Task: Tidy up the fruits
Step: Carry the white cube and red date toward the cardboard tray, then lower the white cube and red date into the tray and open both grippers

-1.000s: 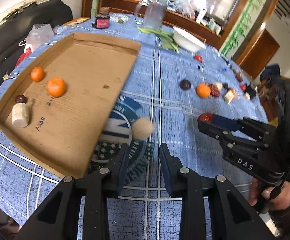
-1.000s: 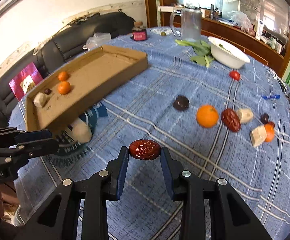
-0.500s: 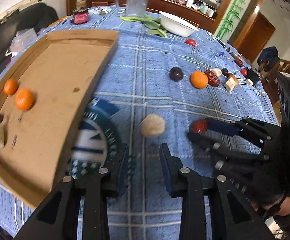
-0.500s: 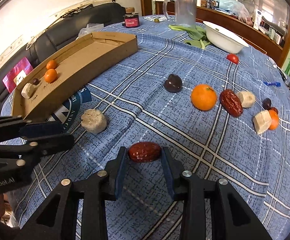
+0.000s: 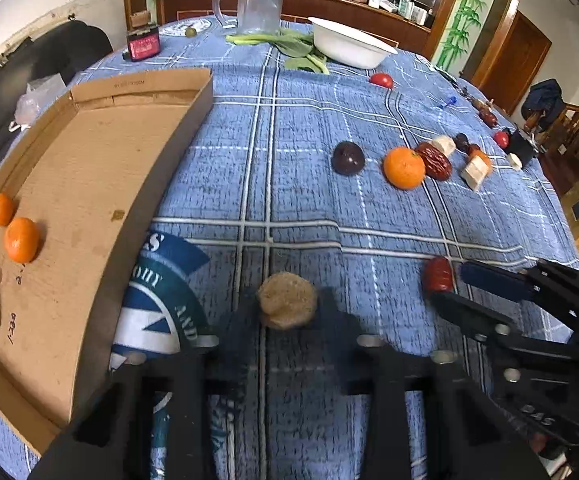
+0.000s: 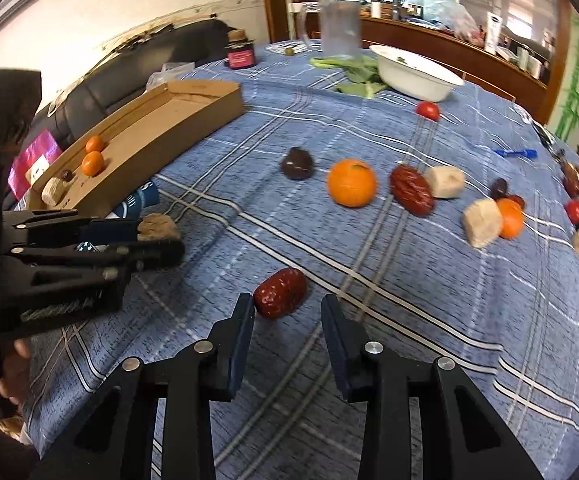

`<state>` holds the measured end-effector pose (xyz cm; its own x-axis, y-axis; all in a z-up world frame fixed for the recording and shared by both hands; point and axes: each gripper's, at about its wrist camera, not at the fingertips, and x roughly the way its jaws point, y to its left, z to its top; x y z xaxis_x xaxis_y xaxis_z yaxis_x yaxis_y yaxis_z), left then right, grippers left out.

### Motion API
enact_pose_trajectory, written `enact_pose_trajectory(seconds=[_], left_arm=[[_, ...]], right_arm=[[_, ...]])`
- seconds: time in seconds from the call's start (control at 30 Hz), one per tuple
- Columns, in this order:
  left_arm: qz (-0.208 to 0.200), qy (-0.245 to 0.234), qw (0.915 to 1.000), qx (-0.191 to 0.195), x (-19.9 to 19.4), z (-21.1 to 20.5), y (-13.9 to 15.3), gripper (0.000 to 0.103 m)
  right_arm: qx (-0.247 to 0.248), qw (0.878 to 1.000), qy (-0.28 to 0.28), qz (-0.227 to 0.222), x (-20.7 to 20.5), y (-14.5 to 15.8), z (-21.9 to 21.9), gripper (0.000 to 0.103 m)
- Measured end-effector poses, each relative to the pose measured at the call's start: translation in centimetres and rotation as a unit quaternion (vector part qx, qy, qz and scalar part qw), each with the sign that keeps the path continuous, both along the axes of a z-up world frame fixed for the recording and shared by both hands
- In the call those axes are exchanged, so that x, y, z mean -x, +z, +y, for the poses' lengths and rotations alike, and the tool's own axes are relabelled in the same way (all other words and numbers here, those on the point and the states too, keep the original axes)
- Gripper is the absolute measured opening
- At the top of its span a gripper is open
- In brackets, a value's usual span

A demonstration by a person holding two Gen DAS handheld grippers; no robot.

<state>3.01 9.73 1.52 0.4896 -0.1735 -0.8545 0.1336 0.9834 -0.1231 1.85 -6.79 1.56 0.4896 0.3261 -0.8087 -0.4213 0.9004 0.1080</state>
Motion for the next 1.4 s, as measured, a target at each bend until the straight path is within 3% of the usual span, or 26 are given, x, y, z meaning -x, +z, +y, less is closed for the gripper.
enact_pose_trajectory(seconds=[0.4, 0.6, 0.9, 1.0, 1.4], left_arm=[[-0.006, 0.019, 0.9994, 0.029, 1.4, 1.4, 1.4, 0.028], [-0.004, 0.022, 0.9992, 0.034, 2.0, 2.1, 1.4, 0.028], [0.004, 0.031, 0.9987, 0.041, 1.9, 2.8, 0.8, 0.028], [0.009, 0.033, 0.9984, 0.045, 1.8, 3.0, 0.5, 0.028], [-0.004, 0.036, 0.9961, 0.08, 2.9, 3.9, 2.1, 0.028]], right_arm=[[-0.005, 1.0, -0.012, -0.003, 0.2, 0.2, -0.8, 0.037], [-0.006, 1.0, -0.005, 0.016, -0.8, -0.6, 0.4, 0.039], [0.007, 1.0, 0.003, 0.007, -2.2, -0.6, 2.4, 0.042], [0.034, 0.999, 0.015, -0.005, -2.2, -0.9, 3.1, 0.033], [0.016, 0.999, 0.015, -0.026, 0.0, 2.0, 2.3, 0.033]])
